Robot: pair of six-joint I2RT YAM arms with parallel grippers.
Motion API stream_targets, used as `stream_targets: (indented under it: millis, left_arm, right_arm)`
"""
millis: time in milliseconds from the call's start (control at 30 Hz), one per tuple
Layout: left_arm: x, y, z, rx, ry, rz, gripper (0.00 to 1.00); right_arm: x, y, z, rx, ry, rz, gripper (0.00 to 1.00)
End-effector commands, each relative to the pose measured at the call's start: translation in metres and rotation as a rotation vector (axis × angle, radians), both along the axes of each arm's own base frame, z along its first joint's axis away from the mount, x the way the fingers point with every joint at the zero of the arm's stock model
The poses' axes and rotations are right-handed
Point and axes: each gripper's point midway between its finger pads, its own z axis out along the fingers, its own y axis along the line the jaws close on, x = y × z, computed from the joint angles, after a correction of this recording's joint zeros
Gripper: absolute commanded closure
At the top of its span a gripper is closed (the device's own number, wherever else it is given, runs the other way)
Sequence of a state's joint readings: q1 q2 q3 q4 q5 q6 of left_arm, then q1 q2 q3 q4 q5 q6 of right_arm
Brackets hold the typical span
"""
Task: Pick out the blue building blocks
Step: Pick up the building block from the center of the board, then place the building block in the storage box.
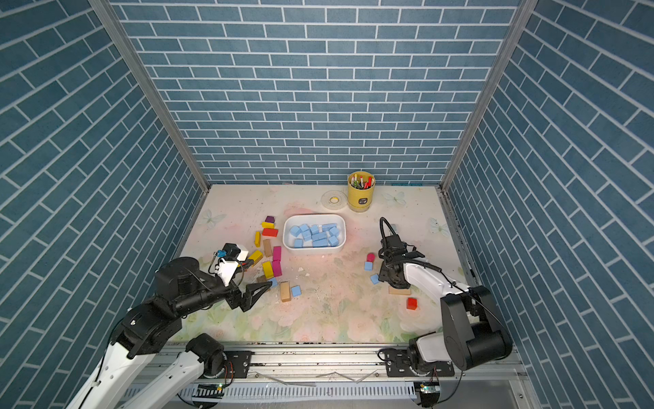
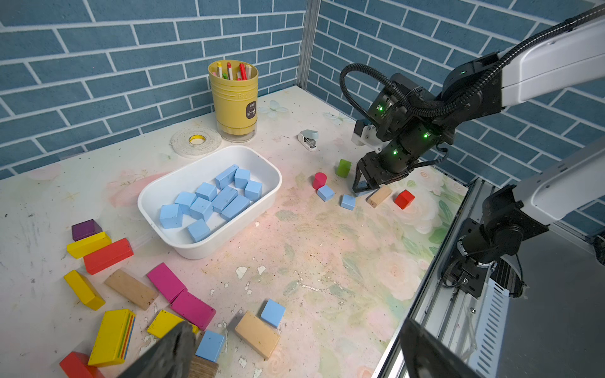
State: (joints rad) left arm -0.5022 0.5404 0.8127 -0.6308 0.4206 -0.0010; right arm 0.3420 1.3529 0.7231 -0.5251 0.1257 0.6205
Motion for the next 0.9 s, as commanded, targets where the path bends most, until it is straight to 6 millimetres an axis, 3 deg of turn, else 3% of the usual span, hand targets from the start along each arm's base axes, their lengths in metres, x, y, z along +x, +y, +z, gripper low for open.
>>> stream_targets:
  millis: [0, 633, 867]
  left_arm:
    - [0.001, -0.001, -0.001, 0.006, -0.015, -0.007, 0.01]
    - [0.002, 0.0, -0.002, 0.009, -0.013, -0.002, 0.01]
    - [0.002, 0.0, -0.002, 0.011, -0.011, -0.003, 0.01]
  right_arm:
    - [0.004, 0.008, 0.021, 0.057, -0.037, 0.013, 0.59]
    - [0.03, 0.072, 0.063, 0.323, -0.111, 0.153, 0.64]
    - [0.041, 0.114, 0.07, 0.311, -0.104, 0.257, 0.64]
